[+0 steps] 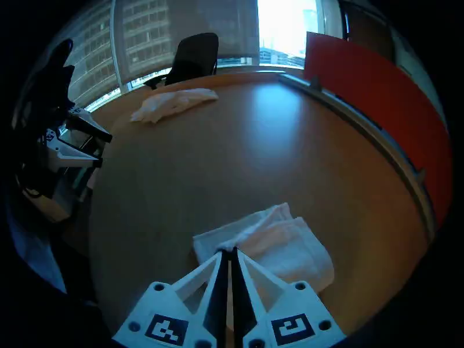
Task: Fold towel
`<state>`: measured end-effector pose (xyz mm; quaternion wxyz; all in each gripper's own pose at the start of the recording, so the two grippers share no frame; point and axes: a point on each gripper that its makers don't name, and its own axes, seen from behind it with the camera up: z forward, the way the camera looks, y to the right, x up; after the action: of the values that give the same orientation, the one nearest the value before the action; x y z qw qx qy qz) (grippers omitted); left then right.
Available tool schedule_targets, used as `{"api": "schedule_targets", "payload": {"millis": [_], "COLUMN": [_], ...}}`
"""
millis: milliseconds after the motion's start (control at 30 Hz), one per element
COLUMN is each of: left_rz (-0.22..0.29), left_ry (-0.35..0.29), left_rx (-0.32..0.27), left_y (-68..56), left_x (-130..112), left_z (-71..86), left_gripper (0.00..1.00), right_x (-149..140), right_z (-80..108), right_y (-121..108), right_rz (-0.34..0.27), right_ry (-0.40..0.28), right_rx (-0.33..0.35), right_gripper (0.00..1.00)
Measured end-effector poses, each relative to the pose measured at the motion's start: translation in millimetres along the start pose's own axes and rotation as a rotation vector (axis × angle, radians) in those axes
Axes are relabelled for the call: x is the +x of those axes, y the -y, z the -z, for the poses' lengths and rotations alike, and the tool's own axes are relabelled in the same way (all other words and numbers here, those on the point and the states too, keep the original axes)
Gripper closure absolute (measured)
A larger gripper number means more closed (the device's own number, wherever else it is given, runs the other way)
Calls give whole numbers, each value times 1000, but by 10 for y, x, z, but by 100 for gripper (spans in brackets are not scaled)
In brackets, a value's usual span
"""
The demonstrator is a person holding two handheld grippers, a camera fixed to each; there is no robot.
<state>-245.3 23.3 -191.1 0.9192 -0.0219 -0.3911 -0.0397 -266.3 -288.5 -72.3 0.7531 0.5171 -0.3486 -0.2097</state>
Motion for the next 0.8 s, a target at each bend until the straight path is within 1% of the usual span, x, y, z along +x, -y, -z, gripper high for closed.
{"api": "schedule_targets", "payload": {"millis": [300, 800], "left_rz": [-7, -13], "left_ry": [4, 0], "left_rx": [-5, -3], "left_y": [-6, 7], "left_x": [-12, 22], "left_z": [-15, -21], "left_gripper": [3, 3], "right_x": [96, 90], "right_z": [91, 89], "right_y": [-30, 8], "right_rz": [-3, -1], "right_ry": [-26, -31], "right_rx": [-19, -17], "right_gripper": [97, 97]}}
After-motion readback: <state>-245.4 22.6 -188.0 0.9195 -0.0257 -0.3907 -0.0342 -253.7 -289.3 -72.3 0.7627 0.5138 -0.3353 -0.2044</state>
